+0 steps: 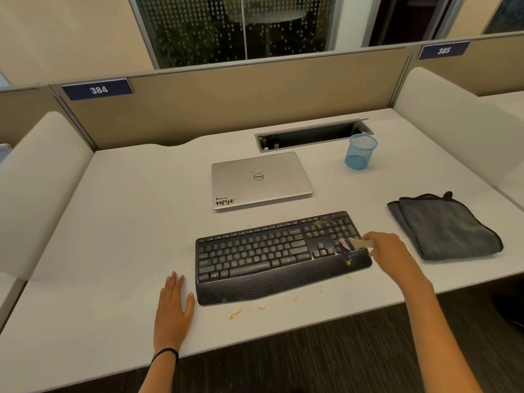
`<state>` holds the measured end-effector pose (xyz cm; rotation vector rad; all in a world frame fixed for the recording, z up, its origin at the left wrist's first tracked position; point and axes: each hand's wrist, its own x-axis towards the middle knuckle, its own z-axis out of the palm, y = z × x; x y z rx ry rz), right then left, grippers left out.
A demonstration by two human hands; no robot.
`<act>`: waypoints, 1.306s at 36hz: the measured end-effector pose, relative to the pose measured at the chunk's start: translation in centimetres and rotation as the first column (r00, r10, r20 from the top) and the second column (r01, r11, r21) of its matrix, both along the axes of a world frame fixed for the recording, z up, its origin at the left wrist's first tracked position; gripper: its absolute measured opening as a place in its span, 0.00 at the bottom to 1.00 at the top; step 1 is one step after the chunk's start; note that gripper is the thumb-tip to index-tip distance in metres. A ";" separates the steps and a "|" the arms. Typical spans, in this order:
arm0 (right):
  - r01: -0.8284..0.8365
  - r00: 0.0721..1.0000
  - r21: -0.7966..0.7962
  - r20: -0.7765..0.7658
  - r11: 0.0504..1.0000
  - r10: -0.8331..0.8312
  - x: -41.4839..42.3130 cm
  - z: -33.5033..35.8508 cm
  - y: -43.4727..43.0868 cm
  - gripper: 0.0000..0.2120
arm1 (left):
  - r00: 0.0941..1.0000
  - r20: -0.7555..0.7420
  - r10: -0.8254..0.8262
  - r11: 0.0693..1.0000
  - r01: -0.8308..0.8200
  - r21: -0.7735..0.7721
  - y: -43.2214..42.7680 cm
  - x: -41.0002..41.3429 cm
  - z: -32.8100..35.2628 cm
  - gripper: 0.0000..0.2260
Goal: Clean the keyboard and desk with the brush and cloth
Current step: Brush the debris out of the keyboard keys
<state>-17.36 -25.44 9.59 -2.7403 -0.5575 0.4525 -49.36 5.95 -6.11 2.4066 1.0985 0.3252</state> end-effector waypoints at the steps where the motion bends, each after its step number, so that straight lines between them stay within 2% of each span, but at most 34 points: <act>1: -0.001 1.000 -0.006 -0.003 1.000 0.001 0.0 0.1 -0.2 0.18 | 1.000 0.000 0.000 1.000 0.000 -0.002 0.0 0.0 0.0 0.26; 3: -0.004 1.000 0.000 -0.001 1.000 0.004 0.0 0.5 -0.4 0.17 | 1.000 -0.002 0.000 1.000 0.000 -0.002 0.0 0.0 -0.1 0.26; 7: -0.026 0.996 0.123 0.086 0.992 0.015 -0.3 1.2 -0.1 0.15 | 1.000 -0.009 0.004 1.000 -0.004 0.004 0.1 0.0 -0.2 0.26; 10: -0.016 0.991 0.151 0.135 0.988 -0.005 -0.6 0.6 0.3 0.17 | 1.000 -0.010 0.000 1.000 0.000 0.005 0.1 0.0 -0.2 0.26; 18: 0.023 1.000 0.041 0.020 0.999 -0.024 0.0 0.1 -1.0 0.17 | 1.000 -0.026 0.002 1.000 -0.002 0.001 0.0 0.0 -0.1 0.26; 21: 0.041 0.999 0.089 0.015 0.995 -0.043 0.7 0.8 -1.6 0.16 | 1.000 -0.022 0.001 1.000 -0.001 -0.001 0.1 -0.1 -0.2 0.26; 23: 0.044 0.996 0.136 0.068 0.990 -0.053 1.0 0.9 -1.7 0.17 | 1.000 -0.024 -0.001 1.000 0.001 0.000 0.1 0.0 -0.2 0.26; 28: 0.020 0.994 0.156 0.099 0.988 -0.036 0.8 0.5 -1.4 0.18 | 1.000 -0.014 0.000 1.000 0.000 -0.009 0.2 0.0 -0.3 0.26; 37: 0.023 0.999 -0.025 -0.042 0.999 -0.024 0.8 0.8 -2.1 0.17 | 1.000 -0.012 0.005 1.000 -0.005 0.002 0.1 0.0 -0.2 0.26; 39: 0.008 0.999 -0.033 -0.031 0.999 -0.009 0.9 1.3 -2.1 0.17 | 1.000 -0.011 0.003 1.000 -0.003 0.005 0.1 -0.1 -0.2 0.26; 43: -0.028 0.997 0.067 0.075 0.997 0.023 0.7 1.3 -1.6 0.18 | 1.000 -0.010 0.003 1.000 -0.003 0.005 0.0 0.0 -0.2 0.25; 47: -0.109 0.994 -0.036 0.013 0.993 0.109 -0.1 1.4 -0.9 0.20 | 1.000 -0.020 0.007 1.000 -0.007 0.004 0.1 0.0 -0.1 0.25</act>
